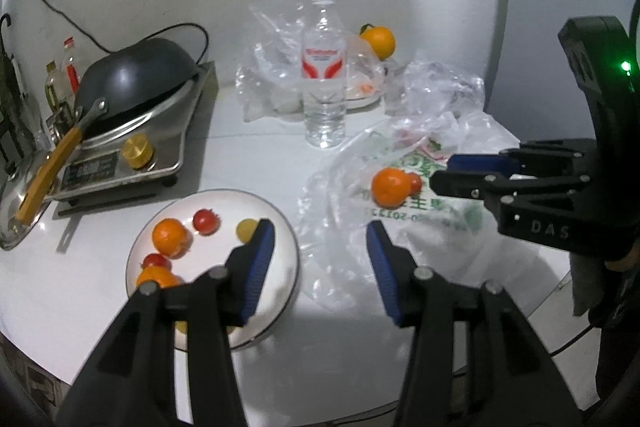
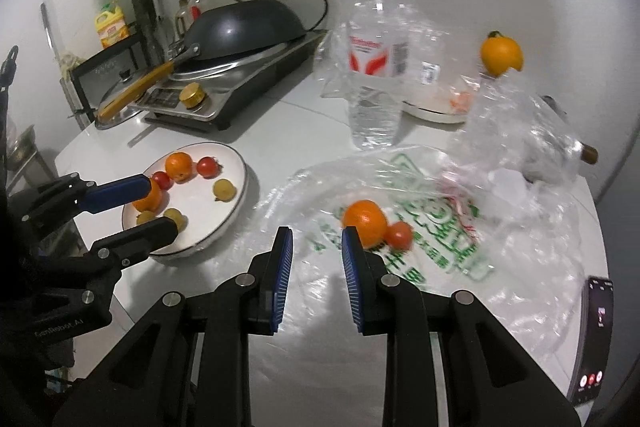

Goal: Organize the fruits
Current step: 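Move both grippers back over the mandarin and tomato in the bag, then grasp the mandarin with the left gripper while the right gripper grasps the red tomato, then carry the mandarin and the tomato over the white plate with both grippers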

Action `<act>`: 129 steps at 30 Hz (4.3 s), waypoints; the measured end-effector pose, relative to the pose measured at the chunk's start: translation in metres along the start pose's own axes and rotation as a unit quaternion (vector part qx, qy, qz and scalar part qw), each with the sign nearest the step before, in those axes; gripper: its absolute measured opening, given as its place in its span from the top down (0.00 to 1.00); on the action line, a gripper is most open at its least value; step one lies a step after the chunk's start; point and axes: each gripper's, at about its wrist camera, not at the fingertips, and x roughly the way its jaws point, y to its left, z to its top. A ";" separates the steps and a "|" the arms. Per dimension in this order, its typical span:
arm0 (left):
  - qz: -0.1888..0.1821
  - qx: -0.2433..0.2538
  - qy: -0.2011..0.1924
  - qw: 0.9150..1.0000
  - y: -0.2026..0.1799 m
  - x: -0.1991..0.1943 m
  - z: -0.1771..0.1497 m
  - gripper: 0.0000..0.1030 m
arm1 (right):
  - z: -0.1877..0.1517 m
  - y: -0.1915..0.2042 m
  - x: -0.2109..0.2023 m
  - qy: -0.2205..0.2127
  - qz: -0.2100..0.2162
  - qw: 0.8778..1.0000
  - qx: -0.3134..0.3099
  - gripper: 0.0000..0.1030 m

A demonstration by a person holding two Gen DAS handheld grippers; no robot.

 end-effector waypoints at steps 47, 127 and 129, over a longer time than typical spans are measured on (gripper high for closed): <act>0.000 0.055 0.045 0.997 -0.095 0.094 0.036 0.52 | -0.026 -0.122 0.014 -0.013 0.044 0.996 0.076 0.74; -0.050 0.031 0.043 0.997 -0.023 0.100 0.030 0.55 | 0.004 -0.057 0.113 0.091 0.018 0.995 0.023 0.71; -0.049 0.031 0.042 0.997 -0.024 0.097 0.030 0.55 | 0.004 -0.056 0.111 0.089 0.017 0.996 0.021 0.71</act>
